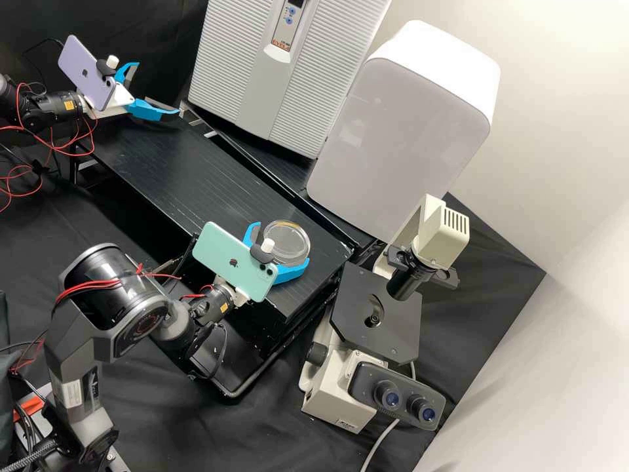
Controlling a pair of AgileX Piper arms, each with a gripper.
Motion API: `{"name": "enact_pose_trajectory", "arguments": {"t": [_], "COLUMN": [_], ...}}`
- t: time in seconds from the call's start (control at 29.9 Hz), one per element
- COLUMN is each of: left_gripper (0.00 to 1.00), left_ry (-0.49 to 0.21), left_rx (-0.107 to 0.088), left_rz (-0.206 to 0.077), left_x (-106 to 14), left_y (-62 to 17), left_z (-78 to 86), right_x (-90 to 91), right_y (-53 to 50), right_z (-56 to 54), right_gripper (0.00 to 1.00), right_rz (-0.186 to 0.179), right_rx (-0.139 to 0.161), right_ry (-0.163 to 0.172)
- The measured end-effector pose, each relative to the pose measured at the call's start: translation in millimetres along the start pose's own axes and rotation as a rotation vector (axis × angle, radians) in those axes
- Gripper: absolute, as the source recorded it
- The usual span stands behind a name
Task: Slide the petri dish to the right
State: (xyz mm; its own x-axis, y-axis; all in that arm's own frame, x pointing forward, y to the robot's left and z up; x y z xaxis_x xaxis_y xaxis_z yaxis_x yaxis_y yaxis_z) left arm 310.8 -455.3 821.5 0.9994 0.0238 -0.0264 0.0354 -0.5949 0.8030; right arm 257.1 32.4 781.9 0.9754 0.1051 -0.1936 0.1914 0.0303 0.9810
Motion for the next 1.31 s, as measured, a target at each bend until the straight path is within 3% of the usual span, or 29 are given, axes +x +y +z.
{"name": "enact_pose_trajectory", "arguments": {"t": [0.27,0.8,0.84,0.94,1.1,1.31], "left_gripper": [1.00,1.00,1.00,1.00,1.00,1.00], "left_ry": [0.000,0.000,0.000,0.000,0.000,0.000], "left_rx": [0.000,0.000,0.000,0.000,0.000,0.000], "left_rz": [0.000,0.000,0.000,0.000,0.000,0.000], "left_x": [0.0,0.0,0.0,0.0,0.0,0.0], "left_y": [0.0,0.0,0.0,0.0,0.0,0.0], "left_z": [0.0,0.0,0.0,0.0,0.0,0.0], "right_x": [-1.1,-4.0,-4.5,-5.1,-3.7,-3.8], "right_y": [2.2,12.6,13.7,16.8,23.3,24.1], "right_z": [-1.3,-10.1,-10.4,-11.3,-11.0,-10.2], "right_gripper": [0.00,0.00,1.00,1.00,1.00,1.00], "right_rz": [0.006,0.037,0.044,0.064,0.111,0.125], "right_rx": [0.009,0.005,0.009,0.005,-0.030,-0.048], "right_ry": [-0.010,0.000,-0.002,-0.006,-0.031,-0.047]}}
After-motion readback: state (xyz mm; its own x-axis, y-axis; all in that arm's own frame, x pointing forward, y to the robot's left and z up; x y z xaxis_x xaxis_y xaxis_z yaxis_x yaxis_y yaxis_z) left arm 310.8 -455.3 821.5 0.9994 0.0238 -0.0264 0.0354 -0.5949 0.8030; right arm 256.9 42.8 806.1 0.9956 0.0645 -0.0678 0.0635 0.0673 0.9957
